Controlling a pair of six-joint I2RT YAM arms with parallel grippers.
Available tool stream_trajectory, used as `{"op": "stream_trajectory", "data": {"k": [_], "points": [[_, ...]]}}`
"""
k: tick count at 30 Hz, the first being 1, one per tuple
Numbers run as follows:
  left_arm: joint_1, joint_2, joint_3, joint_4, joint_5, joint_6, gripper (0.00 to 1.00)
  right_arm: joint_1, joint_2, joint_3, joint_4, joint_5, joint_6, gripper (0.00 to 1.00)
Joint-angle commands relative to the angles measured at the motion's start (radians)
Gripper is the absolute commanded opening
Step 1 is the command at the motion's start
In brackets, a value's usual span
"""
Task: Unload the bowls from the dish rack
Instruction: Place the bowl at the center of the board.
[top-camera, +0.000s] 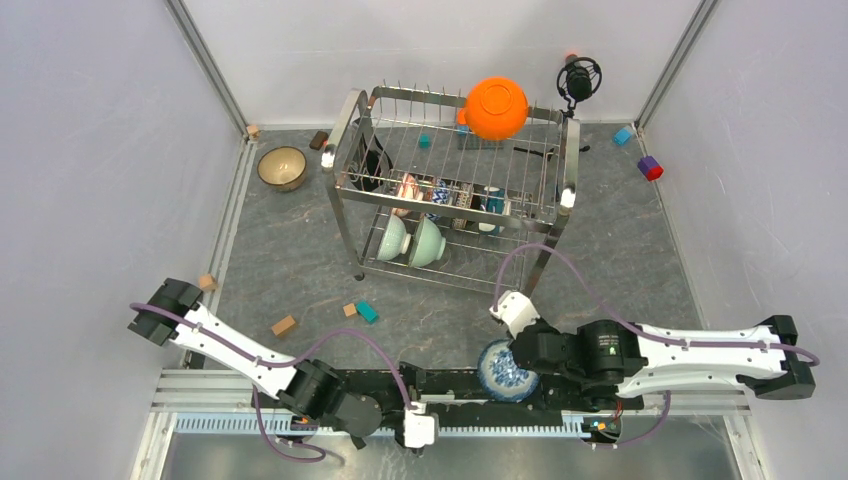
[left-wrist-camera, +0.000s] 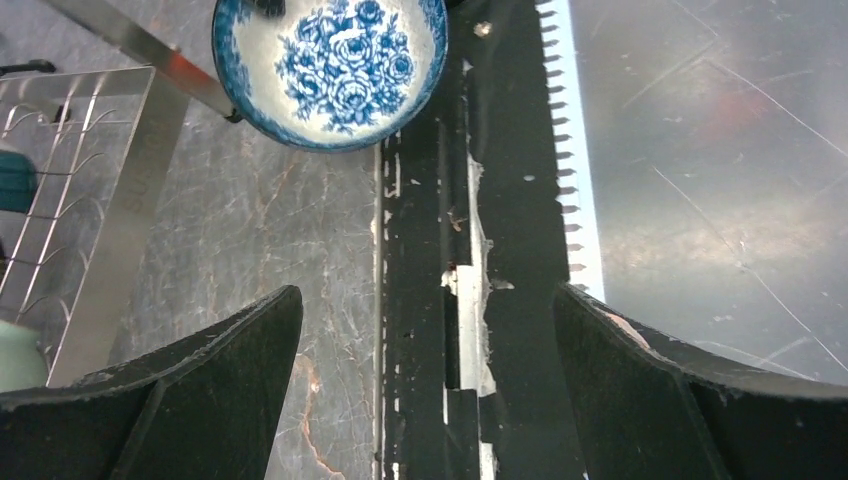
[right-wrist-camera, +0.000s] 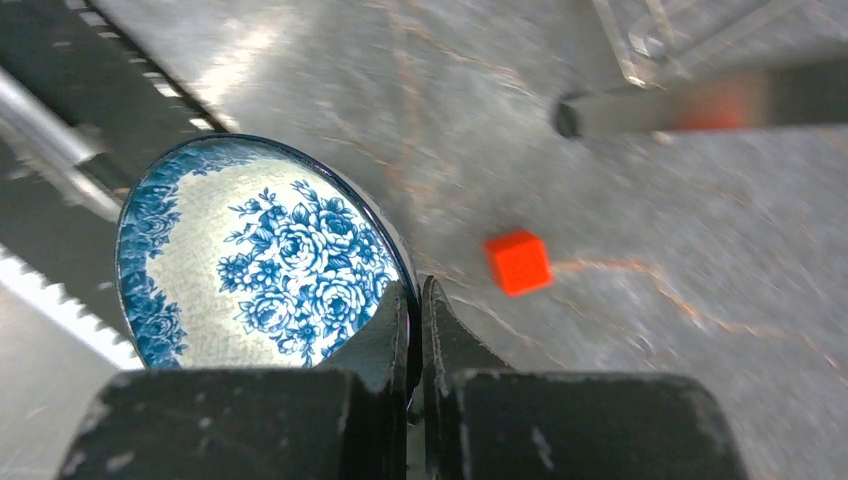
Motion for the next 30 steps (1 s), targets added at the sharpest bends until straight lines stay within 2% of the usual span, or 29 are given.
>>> {"op": "stream_trajectory", "data": {"k": [1, 10, 16, 24, 30], "points": [[-0.006, 0.021, -0.004, 0.109, -0.115, -0.046, 1.0, 0.005, -0.034, 0.101, -0.185, 0.243, 0.175, 0.0], [-0.007, 0.132, -0.026, 0.308, -0.185, -0.006, 1.0, 0.002, -0.088, 0.124, -0.264, 0.454, 0.338, 0.0], [-0.006, 0.205, -0.02, 0.393, -0.196, 0.014, 1.0, 0.003, -0.131, 0.147, -0.326, 0.523, 0.38, 0.0], [-0.005, 0.282, 0.006, 0.43, -0.209, 0.043, 1.0, -0.026, -0.141, 0.263, -0.33, 0.566, 0.288, 0.0], [-0.006, 0.294, 0.019, 0.442, -0.214, 0.05, 1.0, -0.026, -0.096, 0.443, -0.316, 0.543, 0.167, 0.0]]}}
